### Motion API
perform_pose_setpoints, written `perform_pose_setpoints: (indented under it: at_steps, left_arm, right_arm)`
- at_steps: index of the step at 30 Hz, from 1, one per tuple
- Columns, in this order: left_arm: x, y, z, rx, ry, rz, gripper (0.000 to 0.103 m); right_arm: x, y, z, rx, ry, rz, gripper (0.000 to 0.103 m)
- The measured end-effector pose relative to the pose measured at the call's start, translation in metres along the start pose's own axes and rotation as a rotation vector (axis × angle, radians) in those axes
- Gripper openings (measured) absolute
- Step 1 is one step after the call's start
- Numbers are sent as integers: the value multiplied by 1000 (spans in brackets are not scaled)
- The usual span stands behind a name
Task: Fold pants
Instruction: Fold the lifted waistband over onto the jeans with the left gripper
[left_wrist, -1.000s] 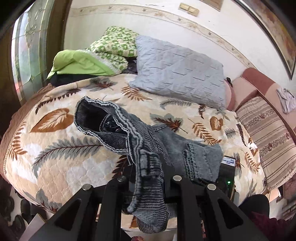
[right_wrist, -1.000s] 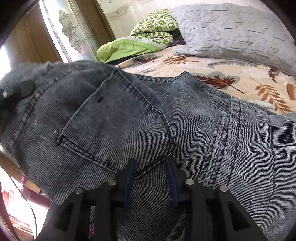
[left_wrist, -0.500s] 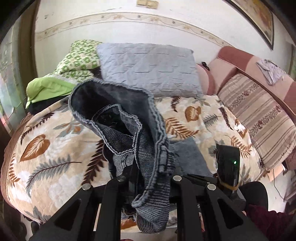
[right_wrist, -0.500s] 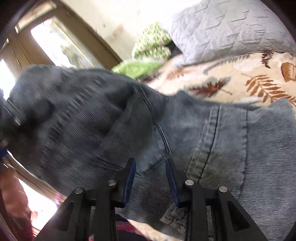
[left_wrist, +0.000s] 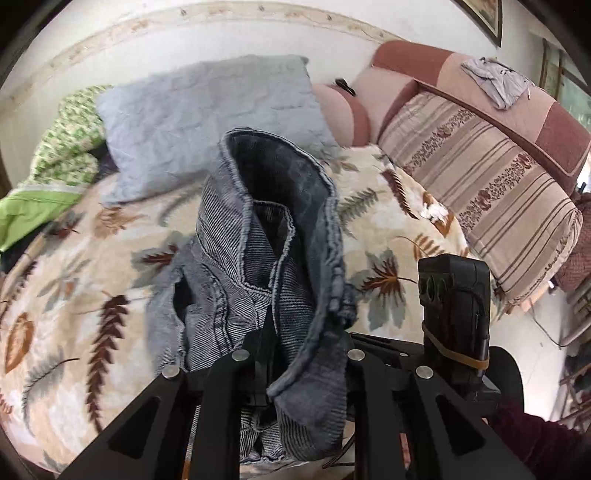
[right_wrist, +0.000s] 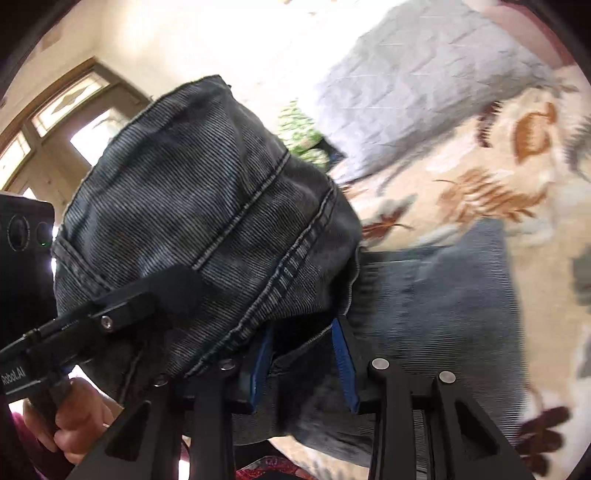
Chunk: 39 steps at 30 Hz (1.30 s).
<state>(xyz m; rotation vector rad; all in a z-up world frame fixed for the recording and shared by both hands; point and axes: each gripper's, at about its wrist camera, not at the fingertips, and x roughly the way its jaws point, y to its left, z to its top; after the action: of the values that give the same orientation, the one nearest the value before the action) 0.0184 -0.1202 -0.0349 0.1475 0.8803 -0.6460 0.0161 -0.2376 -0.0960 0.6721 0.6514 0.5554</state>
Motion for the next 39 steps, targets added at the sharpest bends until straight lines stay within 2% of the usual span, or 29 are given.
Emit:
perform_pose_setpoints:
  at_steps: [6,8,10,11,13,15,18,20,23,27,31,34,35,37,39]
  left_arm:
    - [62,-19,1,-8,134,-16,22]
    - [72,-26,1,-10,168,-20,31]
    - [70,-27,3,-19,185,-55,41]
    - [65,-28,6,-22,196,-83,50]
    - [55,-26,10,-18,171,-93,59]
    - [34,-16,14,-11,102,-57,64]
    - [17,3,16,-27,48,-5,69]
    - [16,22,10,-52,47,59,69]
    - [30,46,-7,-101,104,129,69]
    - [54,60,-36,-103,190,198,69]
    - [71,59,-61,-79,245,188,70]
    - [79,58,-70,-51,254,190,75]
    - [82,61,-72,-58,248,183,80]
    - [86,66,-73,-66,242,181,90]
    - [93,74,-74,-92,249,182,101]
  right_arm:
    - [-4,-46,-4,120,69,-152,37]
    - [-6,-56,-6,152,99,-196,37]
    - [-12,-66,-5,184,110,-213,37]
    - [-19,-70,-2,205,93,-211,37]
    - [-41,-81,7,241,33,-238,37]
    - [-67,-96,15,305,-45,-280,37]
    - [-97,-105,20,373,-174,-285,37]
    - [-108,-93,30,320,-234,-304,37]
    - [-108,-70,42,204,-266,-319,37]
    - [-80,-44,45,106,-209,-296,37]
    - [-47,-25,45,50,-120,-290,37]
    - [-22,-34,42,59,-57,-334,38]
    - [-12,-42,43,83,-22,-359,46]
    - [7,-65,45,165,39,-392,56]
    - [20,-89,43,244,91,-402,57]
